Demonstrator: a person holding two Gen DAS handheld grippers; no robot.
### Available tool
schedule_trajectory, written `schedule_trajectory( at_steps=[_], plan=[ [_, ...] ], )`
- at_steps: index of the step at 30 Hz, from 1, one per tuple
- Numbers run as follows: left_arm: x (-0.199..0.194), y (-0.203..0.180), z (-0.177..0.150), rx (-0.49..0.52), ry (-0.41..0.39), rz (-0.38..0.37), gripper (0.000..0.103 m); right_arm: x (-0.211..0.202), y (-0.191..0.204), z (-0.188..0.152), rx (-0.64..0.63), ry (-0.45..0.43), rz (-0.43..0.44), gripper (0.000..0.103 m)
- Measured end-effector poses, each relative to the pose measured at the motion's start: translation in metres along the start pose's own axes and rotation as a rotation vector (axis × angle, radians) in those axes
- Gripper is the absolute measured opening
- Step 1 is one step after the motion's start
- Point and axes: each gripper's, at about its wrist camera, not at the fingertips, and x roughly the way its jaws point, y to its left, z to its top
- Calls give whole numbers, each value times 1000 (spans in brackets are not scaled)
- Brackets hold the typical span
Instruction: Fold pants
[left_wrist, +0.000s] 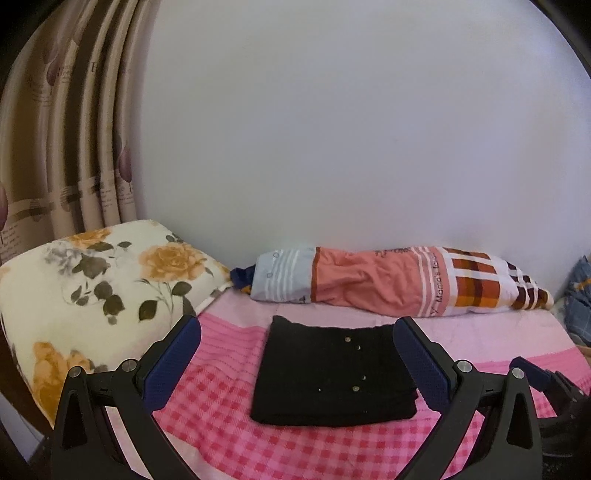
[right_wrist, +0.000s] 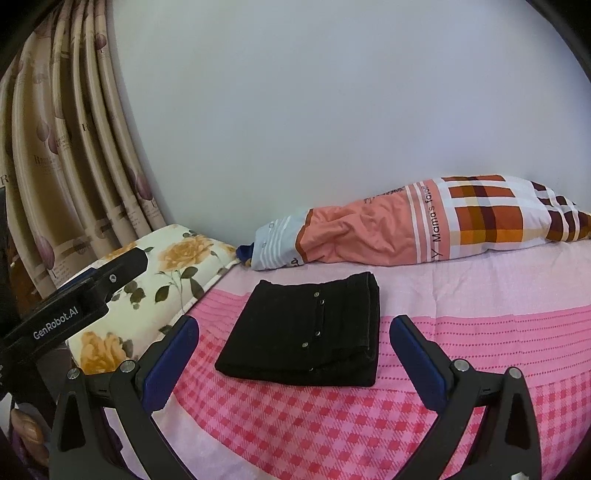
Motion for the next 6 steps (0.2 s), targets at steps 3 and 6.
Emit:
schedule_trajectory(
  at_steps=[3,6],
  plan=[
    [-2,-1,-2,5,-4,-11,103,-1,1,0,2,0,-1,103],
    [-3,-3,-3,19,2,-9,103,0,1,0,-3,1,-6,103]
  ],
)
